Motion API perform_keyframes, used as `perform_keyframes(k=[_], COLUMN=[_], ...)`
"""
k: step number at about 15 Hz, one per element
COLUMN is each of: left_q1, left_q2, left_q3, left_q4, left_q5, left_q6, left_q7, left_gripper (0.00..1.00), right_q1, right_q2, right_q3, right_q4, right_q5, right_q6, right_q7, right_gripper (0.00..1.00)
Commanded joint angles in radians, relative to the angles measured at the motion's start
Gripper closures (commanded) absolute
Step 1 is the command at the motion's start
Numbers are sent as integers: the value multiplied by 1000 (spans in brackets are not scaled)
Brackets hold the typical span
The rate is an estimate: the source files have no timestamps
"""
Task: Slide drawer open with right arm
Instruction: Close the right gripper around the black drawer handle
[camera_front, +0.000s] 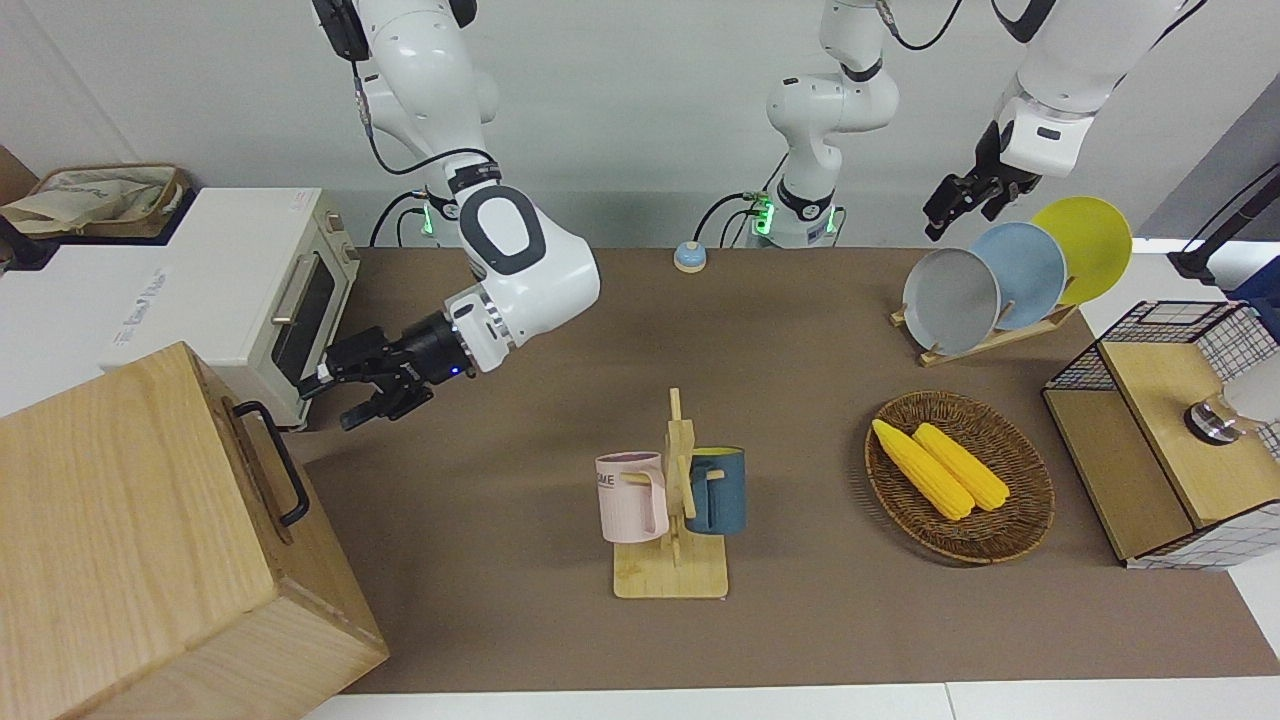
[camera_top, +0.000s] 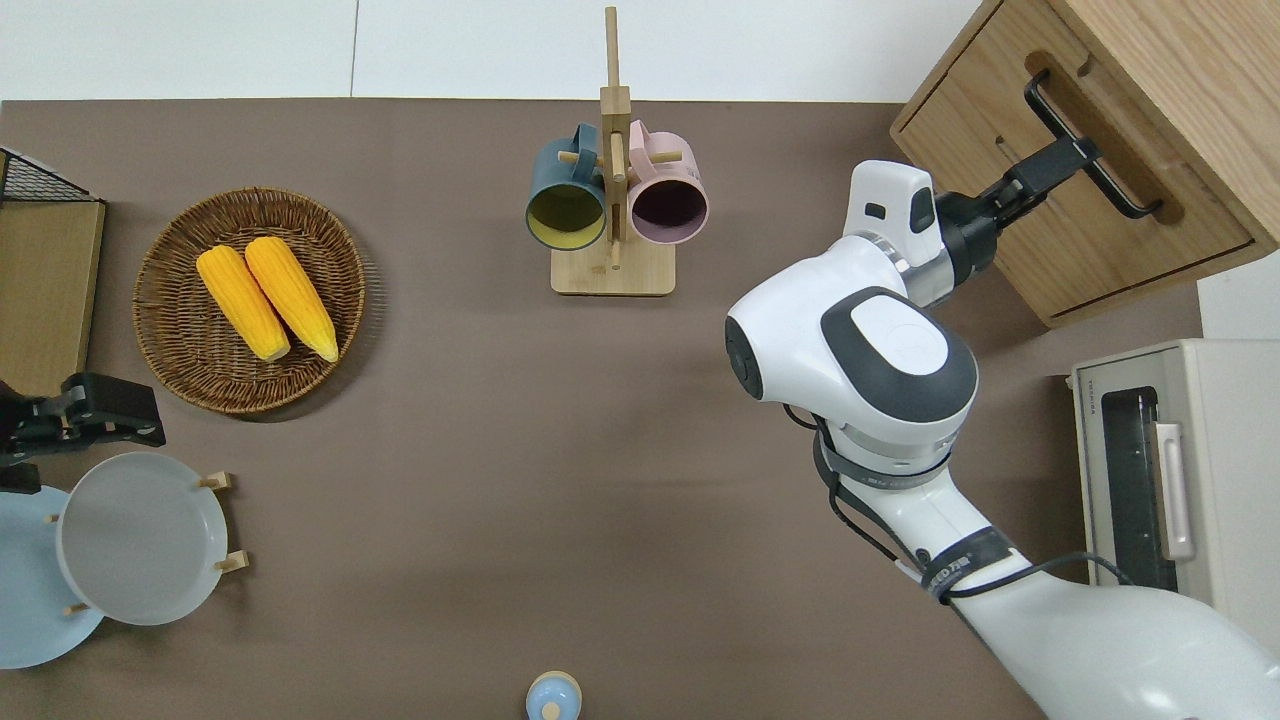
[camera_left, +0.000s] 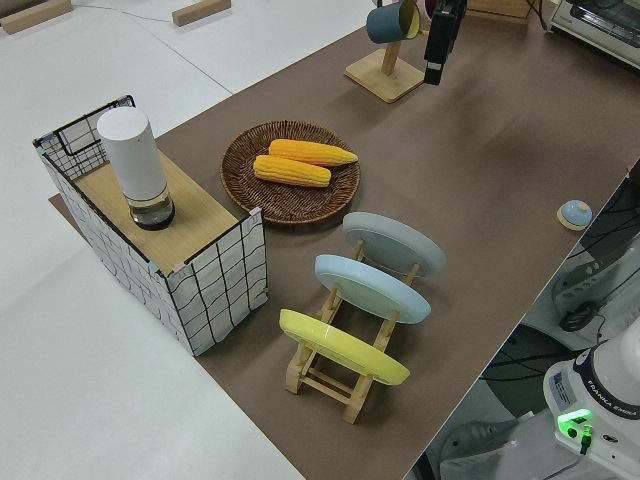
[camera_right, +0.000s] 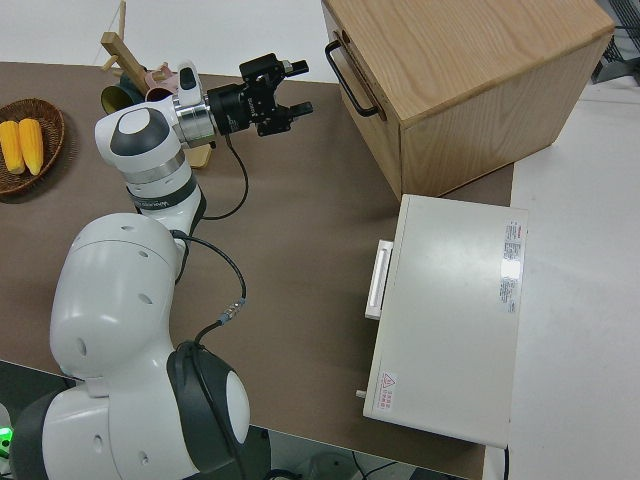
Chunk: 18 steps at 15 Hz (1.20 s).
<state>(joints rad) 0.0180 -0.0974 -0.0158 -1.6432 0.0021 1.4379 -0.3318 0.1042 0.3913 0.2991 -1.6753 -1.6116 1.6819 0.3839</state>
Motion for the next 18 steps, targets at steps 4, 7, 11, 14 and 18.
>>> perform_keyframes(k=[4, 7, 11, 14, 18], left_q1=[-4, -4, -4, -4, -4], left_q2=[-8, -8, -8, -8, -8], left_q3=[5, 5, 5, 5, 5], left_q4=[0, 0, 0, 0, 0], left_q5=[-4, -4, -4, -4, -4], left_q6=[-2, -2, -2, -2, -2], left_q7=[10, 10, 10, 10, 10], left_gripper=[7, 7, 7, 7, 7], right_q1=[-40, -40, -52, -54, -58], right_q2=[37, 38, 51, 58, 63], right_q3=[-23, -47, -58, -69, -78], right_q4=[11, 11, 11, 22, 26], right_q5=[-82, -105, -152, -172, -180], right_q6=[97, 140, 166, 188, 202], right_q7=[-22, -20, -16, -13, -8], right_gripper=[34, 65, 128, 161, 397])
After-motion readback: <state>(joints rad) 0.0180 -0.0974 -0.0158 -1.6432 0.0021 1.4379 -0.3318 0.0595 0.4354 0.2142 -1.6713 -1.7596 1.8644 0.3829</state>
